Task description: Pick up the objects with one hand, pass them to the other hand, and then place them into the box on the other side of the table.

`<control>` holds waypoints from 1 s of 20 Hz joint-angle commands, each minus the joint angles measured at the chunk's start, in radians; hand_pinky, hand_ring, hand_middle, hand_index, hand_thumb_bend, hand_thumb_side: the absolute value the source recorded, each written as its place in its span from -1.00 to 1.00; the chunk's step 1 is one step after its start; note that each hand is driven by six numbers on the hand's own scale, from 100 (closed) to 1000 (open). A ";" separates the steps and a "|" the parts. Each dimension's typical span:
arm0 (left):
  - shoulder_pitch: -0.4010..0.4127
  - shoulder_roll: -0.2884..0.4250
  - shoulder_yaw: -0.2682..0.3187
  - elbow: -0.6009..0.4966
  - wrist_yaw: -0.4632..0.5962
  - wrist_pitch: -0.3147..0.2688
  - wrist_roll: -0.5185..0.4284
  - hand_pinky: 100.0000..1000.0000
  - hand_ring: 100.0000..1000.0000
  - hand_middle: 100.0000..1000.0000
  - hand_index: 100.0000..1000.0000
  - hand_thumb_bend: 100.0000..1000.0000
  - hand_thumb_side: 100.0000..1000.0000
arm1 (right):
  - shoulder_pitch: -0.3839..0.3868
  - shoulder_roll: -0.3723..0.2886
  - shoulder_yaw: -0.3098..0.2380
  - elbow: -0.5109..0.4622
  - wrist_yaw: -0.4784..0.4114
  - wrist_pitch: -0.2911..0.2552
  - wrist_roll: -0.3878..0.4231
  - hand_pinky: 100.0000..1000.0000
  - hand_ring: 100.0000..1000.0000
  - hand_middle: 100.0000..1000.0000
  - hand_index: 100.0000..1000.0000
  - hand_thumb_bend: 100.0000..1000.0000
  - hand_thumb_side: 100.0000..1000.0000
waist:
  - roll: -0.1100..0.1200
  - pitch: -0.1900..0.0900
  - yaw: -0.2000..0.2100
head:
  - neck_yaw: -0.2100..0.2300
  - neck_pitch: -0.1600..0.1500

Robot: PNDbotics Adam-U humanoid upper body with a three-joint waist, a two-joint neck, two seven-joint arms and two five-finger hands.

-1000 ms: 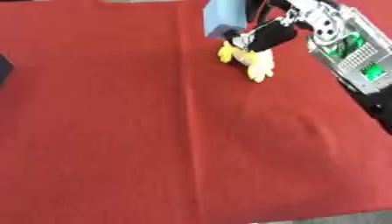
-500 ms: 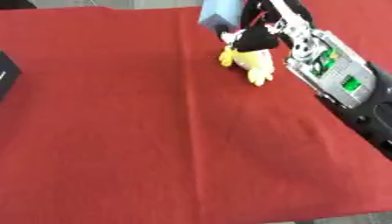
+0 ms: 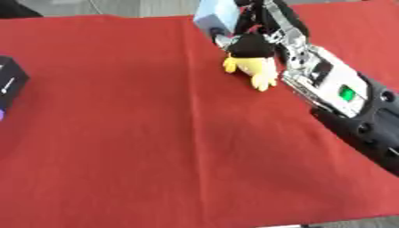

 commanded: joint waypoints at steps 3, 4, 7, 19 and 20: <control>-0.099 0.074 -0.076 0.027 -0.073 0.023 -0.075 0.94 0.29 0.42 0.32 -1.00 -0.07 | -0.006 -0.015 0.019 -0.042 -0.052 -0.035 0.036 -0.33 -0.12 -0.41 -0.61 -0.99 -1.00 | 0.021 -0.037 -0.002 | 0.010 -0.002; -0.118 0.076 -0.092 0.033 -0.086 0.026 -0.090 0.92 0.30 0.43 0.34 -1.00 -0.09 | -0.007 -0.015 0.022 -0.046 -0.058 -0.047 0.052 -0.33 -0.12 -0.40 -0.61 -1.00 -1.00 | 0.023 -0.037 -0.001 | 0.010 -0.002; -0.166 0.069 -0.130 0.051 -0.121 0.037 -0.128 0.90 0.30 0.43 0.35 -1.00 -0.11 | -0.008 -0.016 0.026 -0.055 -0.070 -0.080 0.096 -0.37 -0.12 -0.40 -0.61 -1.00 -1.00 | 0.026 -0.038 -0.001 | 0.013 -0.002; -0.327 -0.029 -0.276 0.042 -0.236 0.068 -0.282 0.84 0.34 0.47 0.42 -1.00 -0.29 | -0.010 -0.018 0.038 -0.079 -0.038 -0.120 0.189 -0.44 -0.14 -0.40 -0.61 -1.00 -1.00 | 0.034 -0.043 0.006 | 0.006 -0.002; -0.341 -0.036 -0.287 0.041 -0.241 0.072 -0.292 0.84 0.34 0.47 0.42 -1.00 -0.29 | -0.010 -0.018 0.038 -0.079 -0.034 -0.119 0.192 -0.44 -0.14 -0.40 -0.61 -1.00 -1.00 | 0.035 -0.044 0.007 | 0.005 -0.002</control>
